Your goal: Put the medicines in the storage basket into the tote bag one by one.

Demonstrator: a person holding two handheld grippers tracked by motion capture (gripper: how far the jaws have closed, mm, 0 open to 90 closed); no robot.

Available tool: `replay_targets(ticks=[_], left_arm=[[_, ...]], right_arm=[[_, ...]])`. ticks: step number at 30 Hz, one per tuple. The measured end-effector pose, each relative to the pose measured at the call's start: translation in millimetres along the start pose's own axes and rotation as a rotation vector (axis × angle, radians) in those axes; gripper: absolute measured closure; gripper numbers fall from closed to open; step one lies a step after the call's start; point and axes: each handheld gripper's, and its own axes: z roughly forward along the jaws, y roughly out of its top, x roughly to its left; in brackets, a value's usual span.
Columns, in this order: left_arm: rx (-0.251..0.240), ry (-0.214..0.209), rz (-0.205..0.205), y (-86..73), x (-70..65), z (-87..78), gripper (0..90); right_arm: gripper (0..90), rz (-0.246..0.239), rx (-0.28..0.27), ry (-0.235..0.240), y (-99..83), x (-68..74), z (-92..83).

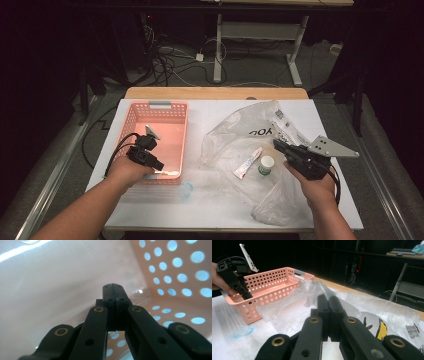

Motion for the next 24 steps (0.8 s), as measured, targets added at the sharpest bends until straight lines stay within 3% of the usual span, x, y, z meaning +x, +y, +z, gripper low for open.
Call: replay_targets(ticks=[8,12,19,24], left_arm=[[-0.017,-0.024,0.038,-7.6,-4.9,-15.0,87.5],[0.038,-0.046,0.058,-8.8,-6.2,-12.9,87.5],[0.088,-0.016,0.037,-12.2,-1.4,-16.3,87.6],[0.151,0.001,0.036,-10.7,6.0,-10.4,87.6]], right_arm=[[90.0,-0.009,-0.001,0.000,0.8,0.2,0.2],[90.0,-0.010,0.008,0.003,-0.5,1.8,2.9],[90.0,-0.008,0.003,0.002,-0.2,0.1,0.9],[90.0,-0.010,0.005,0.008,0.1,1.4,1.9]])
